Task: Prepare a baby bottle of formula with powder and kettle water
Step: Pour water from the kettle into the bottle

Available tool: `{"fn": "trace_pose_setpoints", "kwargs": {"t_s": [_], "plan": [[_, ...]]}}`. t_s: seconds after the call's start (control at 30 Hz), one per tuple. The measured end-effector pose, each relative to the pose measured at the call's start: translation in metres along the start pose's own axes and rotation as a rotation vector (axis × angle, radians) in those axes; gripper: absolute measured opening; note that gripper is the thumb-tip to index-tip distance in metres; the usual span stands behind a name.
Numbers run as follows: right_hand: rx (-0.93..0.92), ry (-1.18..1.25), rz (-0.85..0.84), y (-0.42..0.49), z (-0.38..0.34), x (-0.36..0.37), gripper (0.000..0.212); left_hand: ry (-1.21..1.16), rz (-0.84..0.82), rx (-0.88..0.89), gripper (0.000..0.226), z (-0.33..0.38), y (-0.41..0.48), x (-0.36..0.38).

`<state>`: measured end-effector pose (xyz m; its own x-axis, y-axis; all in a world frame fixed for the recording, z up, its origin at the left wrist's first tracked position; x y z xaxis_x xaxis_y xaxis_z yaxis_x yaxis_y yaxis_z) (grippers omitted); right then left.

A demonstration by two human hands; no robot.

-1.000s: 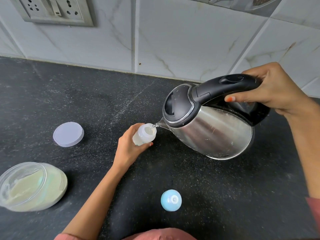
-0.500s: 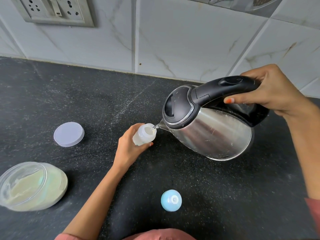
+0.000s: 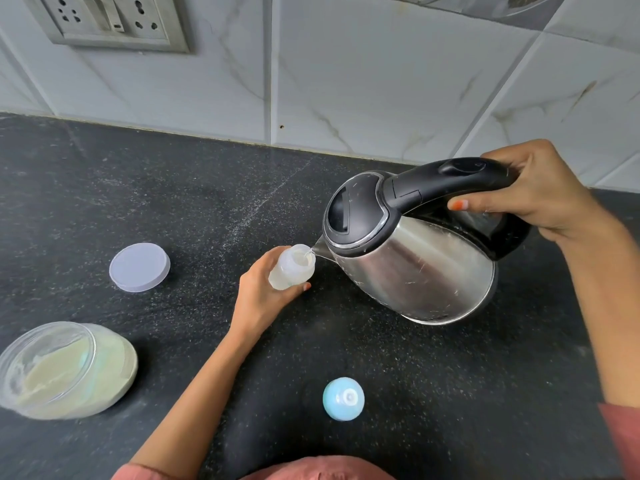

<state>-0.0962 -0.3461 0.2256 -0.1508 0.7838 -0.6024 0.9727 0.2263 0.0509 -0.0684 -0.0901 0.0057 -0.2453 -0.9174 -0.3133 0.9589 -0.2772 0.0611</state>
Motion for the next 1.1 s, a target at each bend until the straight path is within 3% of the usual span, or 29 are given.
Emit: {"fn": "trace_pose_setpoints", "kwargs": {"t_s": [0.4, 0.63, 1.1], "plan": [[-0.017, 0.145, 0.186, -0.025, 0.029, -0.011, 0.023, -0.259, -0.019, -0.029, 0.063, 0.008, 0.003, 0.010], [-0.068, 0.309, 0.365, -0.048, 0.062, -0.011, 0.005, -0.251, -0.018, -0.006, 0.063, 0.016, 0.002, 0.006], [-0.046, 0.381, 0.583, -0.058, 0.118, -0.022, 0.001, -0.222, -0.036, -0.017, 0.060, 0.024, -0.014, 0.009]]}}
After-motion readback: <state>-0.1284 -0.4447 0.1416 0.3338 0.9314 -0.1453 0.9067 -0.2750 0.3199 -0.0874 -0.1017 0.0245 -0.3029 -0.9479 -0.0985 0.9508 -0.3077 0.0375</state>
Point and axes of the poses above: each hand's wrist, its own y-axis towards the middle knuckle, its own x-axis out of the palm, z = x × y, the point moved 3 cm from there along y, towards the middle knuckle, and after that the axes turned 8 degrees about -z, right-handed, at the moved point
